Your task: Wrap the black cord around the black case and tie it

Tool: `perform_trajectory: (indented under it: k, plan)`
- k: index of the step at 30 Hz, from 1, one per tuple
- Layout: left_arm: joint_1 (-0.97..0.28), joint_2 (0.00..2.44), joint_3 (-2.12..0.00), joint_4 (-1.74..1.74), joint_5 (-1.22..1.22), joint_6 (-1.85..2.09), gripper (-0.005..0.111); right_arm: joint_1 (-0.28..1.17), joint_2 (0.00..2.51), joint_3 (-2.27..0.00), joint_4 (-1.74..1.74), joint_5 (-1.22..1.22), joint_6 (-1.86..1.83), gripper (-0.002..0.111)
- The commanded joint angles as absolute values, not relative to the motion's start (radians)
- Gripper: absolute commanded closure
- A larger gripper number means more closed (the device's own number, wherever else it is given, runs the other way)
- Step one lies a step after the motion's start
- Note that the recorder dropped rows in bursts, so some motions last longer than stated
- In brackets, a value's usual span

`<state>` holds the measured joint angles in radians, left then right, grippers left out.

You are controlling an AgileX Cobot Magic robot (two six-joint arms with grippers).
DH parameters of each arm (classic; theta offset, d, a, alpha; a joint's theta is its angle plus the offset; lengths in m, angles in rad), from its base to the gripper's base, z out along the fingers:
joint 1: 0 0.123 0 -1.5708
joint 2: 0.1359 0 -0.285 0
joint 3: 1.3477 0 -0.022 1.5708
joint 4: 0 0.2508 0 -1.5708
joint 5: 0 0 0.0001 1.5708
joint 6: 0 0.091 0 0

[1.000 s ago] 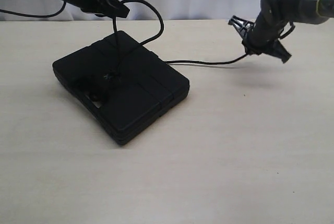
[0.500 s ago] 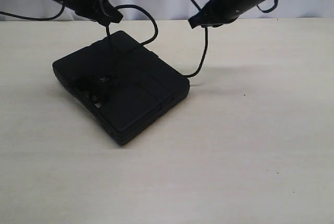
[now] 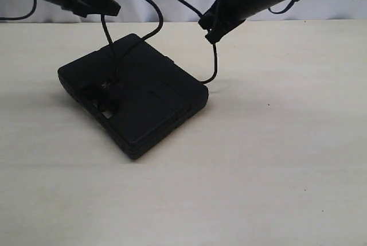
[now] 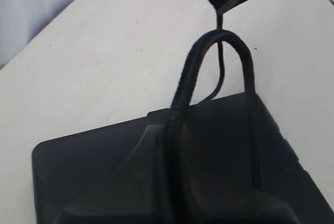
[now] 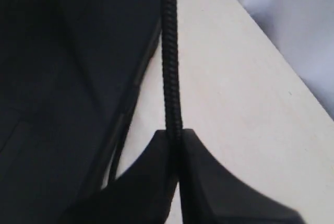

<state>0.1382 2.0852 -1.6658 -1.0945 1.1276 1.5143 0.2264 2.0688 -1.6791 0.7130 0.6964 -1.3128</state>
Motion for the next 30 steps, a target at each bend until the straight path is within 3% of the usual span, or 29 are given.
perform_trajectory:
  k: [1,27,30]
  plan:
    - [0.144,2.083,-1.666,-1.120,1.221,1.564,0.107,0.223,2.061,-1.678,0.833,0.798,-1.540,0.104]
    - [0.127,2.120,-1.666,-1.134,1.169,1.576,0.107,0.328,2.110,-1.687,1.024,0.812,-1.839,0.104]
    - [0.127,2.120,-1.666,-1.134,1.161,1.565,0.099,0.326,2.110,-1.687,1.040,0.812,-1.839,0.104]
